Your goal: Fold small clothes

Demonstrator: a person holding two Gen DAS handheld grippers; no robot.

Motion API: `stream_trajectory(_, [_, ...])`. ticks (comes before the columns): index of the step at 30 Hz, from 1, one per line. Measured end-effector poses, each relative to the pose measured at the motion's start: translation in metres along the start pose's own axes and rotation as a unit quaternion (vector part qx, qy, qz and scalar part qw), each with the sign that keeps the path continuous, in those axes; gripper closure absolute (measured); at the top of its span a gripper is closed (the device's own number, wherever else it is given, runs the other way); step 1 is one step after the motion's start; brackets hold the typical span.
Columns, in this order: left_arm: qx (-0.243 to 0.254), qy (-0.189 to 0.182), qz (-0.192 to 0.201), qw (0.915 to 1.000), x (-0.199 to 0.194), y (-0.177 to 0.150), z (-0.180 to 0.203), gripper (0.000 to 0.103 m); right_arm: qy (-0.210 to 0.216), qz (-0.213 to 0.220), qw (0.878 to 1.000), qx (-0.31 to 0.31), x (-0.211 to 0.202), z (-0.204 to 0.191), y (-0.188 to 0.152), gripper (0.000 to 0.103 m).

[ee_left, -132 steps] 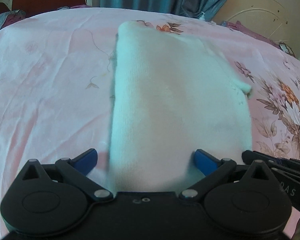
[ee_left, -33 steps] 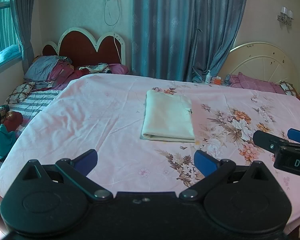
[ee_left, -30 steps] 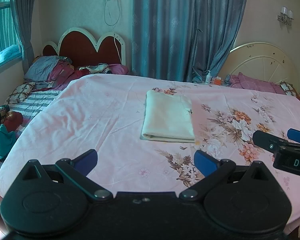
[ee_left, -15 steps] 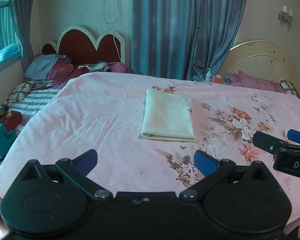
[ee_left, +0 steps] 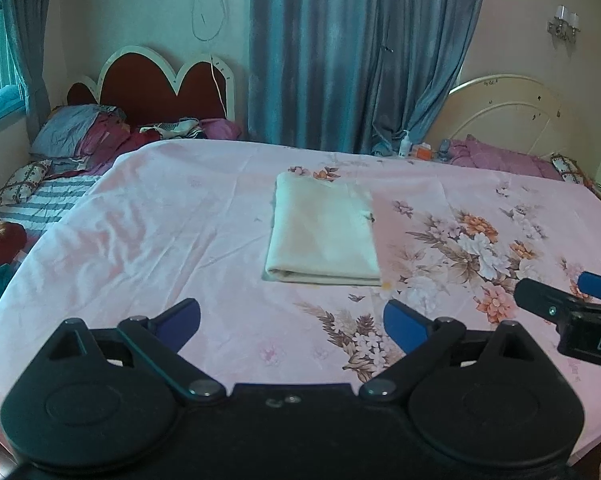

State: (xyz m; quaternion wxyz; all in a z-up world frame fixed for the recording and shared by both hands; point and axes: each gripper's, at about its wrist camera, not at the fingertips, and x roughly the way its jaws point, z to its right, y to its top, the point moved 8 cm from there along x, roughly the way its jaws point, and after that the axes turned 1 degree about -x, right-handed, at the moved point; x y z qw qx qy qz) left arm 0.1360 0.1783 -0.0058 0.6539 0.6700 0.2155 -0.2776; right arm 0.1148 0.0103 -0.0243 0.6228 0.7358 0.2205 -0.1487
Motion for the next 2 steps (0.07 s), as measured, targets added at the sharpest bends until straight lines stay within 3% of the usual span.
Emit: stream_trajectory(2, [0.001,0.001,-0.008,1.0000,0.0058,0.0014,0.0012,0.001,-0.004,-0.003,1.000,0.005,0.0046,0.0055,-0.0010,0.001])
